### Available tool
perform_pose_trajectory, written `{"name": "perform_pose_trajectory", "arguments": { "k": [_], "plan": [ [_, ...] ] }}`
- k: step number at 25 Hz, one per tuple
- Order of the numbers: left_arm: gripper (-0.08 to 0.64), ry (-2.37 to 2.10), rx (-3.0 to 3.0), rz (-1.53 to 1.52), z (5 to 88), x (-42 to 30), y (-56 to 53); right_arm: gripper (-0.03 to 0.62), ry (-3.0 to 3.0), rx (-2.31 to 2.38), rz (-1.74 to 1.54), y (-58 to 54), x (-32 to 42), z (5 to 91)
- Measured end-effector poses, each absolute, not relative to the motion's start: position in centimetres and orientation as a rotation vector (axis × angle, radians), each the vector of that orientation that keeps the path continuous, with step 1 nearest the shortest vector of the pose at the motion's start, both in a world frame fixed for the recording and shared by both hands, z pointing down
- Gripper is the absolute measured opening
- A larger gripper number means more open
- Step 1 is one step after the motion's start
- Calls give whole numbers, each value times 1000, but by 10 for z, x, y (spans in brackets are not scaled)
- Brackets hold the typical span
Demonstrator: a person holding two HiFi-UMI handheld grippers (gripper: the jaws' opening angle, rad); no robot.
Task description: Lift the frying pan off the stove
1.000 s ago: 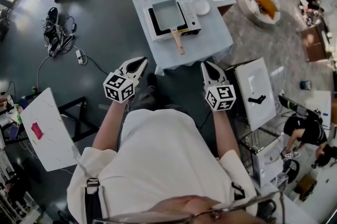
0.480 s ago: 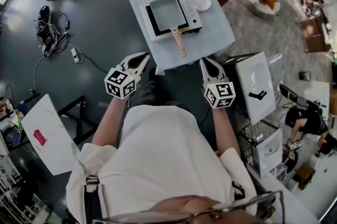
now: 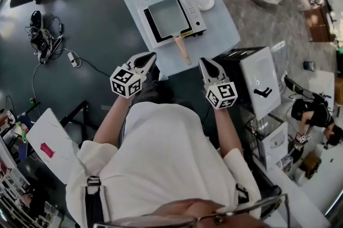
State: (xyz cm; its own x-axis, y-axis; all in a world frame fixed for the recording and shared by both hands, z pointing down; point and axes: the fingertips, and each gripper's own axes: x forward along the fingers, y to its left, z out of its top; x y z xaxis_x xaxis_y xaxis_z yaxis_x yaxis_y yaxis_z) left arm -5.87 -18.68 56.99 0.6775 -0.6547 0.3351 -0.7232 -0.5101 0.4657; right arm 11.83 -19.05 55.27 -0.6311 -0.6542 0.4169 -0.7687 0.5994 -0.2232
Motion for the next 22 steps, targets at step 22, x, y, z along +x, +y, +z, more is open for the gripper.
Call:
{"name": "perform_pose_trajectory", "arguments": {
  "k": [22],
  "plan": [
    [31,-711,2104,189,676,-14,-219,37,-2352,1023,809,-217,89,644]
  ]
}}
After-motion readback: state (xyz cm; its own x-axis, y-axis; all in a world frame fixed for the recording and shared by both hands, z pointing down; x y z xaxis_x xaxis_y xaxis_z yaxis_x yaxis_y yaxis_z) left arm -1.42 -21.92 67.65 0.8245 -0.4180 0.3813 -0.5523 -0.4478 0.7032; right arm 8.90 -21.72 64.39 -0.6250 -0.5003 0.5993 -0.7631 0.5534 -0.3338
